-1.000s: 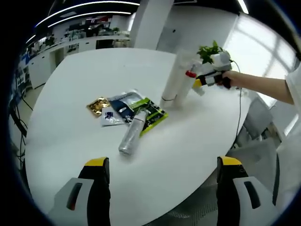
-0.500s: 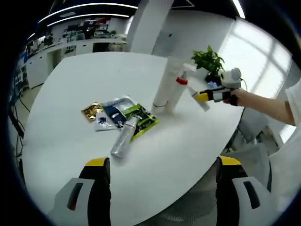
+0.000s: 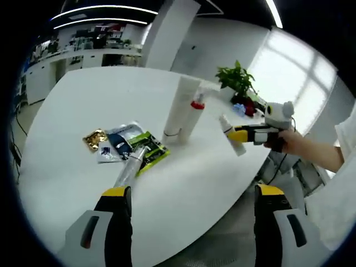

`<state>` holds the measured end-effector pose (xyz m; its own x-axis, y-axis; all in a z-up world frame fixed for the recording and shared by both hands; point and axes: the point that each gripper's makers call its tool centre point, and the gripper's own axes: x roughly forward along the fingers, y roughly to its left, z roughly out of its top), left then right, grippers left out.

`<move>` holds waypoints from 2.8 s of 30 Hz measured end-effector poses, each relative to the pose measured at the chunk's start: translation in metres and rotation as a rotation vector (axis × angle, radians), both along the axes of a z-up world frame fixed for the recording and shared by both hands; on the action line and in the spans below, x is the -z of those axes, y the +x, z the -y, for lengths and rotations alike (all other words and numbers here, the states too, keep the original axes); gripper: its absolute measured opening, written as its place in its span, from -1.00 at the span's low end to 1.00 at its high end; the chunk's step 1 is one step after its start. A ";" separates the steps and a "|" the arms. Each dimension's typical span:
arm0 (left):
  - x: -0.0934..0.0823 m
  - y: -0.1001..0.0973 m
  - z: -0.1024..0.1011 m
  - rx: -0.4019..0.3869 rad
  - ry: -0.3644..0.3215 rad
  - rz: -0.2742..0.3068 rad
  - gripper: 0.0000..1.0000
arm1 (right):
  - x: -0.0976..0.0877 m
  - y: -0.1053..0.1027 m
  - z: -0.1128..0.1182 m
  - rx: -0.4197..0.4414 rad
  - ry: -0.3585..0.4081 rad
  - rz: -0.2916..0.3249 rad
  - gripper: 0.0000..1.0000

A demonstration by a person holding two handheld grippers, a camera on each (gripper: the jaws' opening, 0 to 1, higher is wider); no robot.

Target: Arrange the skincare products in the storage area until every visible bottle or jar stands upright without overlapping.

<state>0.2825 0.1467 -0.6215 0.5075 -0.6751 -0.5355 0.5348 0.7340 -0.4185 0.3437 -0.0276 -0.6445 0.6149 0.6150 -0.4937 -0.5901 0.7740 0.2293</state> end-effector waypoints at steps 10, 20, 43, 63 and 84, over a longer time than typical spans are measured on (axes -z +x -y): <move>-0.019 -0.001 0.017 0.001 -0.116 -0.001 0.69 | -0.021 -0.023 -0.042 -0.052 0.059 0.059 -0.62; -0.040 0.001 0.045 0.012 -0.232 0.009 0.47 | -0.039 -0.045 -0.079 -0.128 0.084 0.103 -0.61; -0.042 0.006 0.069 -0.029 -0.400 -0.030 -0.57 | -0.057 -0.069 -0.111 -0.160 0.085 0.153 -0.61; -0.075 -0.010 0.083 0.268 -0.393 0.055 -0.65 | -0.072 -0.093 -0.104 -0.313 0.196 0.120 -0.53; -0.109 -0.016 0.104 0.703 -0.278 0.281 -0.67 | -0.089 -0.083 -0.106 -0.495 0.188 0.177 -0.53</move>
<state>0.2664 0.0427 -0.5126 0.0054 -0.9764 -0.2159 0.9453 0.0754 -0.3174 0.2604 0.0784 -0.5556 0.2942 0.9187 -0.2633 -0.9147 0.3505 0.2010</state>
